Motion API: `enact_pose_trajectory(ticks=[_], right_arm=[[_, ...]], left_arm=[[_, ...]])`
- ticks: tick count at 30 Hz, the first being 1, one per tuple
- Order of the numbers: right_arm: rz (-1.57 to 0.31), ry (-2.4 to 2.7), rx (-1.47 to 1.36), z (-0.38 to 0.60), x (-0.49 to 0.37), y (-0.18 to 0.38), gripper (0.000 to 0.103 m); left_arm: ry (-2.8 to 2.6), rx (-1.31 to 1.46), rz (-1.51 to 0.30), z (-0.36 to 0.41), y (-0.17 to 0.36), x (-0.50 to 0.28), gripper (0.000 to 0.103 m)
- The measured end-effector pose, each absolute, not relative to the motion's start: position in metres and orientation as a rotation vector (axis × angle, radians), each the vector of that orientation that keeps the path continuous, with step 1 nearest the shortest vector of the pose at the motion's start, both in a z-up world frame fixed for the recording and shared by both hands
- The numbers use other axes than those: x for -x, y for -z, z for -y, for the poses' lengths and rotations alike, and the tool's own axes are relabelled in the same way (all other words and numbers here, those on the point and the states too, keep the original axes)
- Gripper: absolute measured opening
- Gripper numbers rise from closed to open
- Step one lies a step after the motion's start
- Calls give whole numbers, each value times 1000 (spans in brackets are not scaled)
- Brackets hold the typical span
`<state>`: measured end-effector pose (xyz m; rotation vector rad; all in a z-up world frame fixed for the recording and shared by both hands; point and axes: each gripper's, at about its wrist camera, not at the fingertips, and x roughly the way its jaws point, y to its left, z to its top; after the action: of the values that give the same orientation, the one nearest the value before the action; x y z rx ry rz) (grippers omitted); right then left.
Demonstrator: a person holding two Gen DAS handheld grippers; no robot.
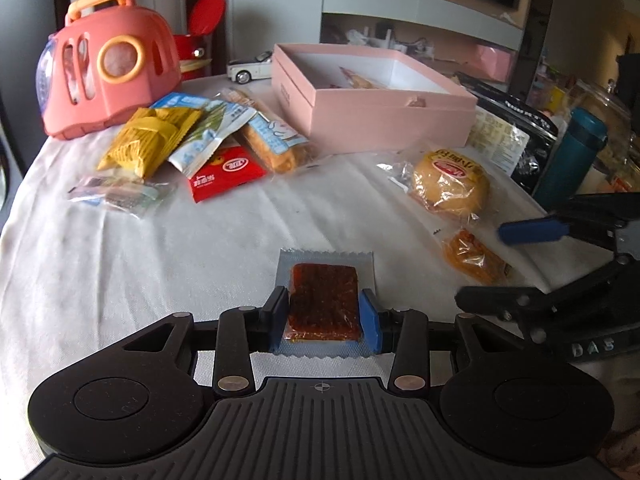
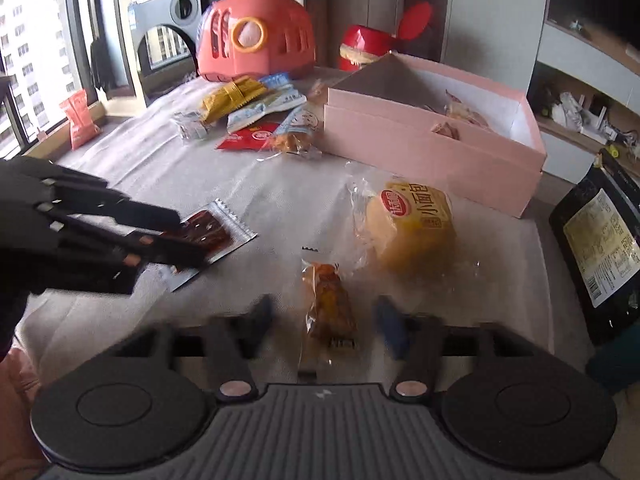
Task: Organize snacks
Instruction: 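Grasp the small orange candy packet with the right gripper, then drop the jerky packet into the pink box with the left gripper while the right gripper follows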
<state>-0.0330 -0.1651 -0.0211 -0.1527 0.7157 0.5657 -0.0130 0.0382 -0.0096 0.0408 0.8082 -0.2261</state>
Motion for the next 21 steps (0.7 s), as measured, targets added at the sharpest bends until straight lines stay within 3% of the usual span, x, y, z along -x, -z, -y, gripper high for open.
enact_pose_trajectory(ticks=[5,11,14,15,17,21], right_arm=[[-652,-472,242,162,37,29,80],[-662,-523,178,159,31,27,78],[-673,-544,165,157,31,25,42],[-681,-561,156,158,32,24,35],[-684,-569,170,156,34,22,29],[-689,-572,176,156,36,20,26]], left_arm=[[206,-46,-802,-38,10,16,45],[225,-55,-799,-39,11,16,45],[224,-64,-797,-37,10,17,45],[223,-66,-795,-37,10,18,44],[221,-78,-788,-35,11,19,44],[232,-81,-775,-34,8,23,43]])
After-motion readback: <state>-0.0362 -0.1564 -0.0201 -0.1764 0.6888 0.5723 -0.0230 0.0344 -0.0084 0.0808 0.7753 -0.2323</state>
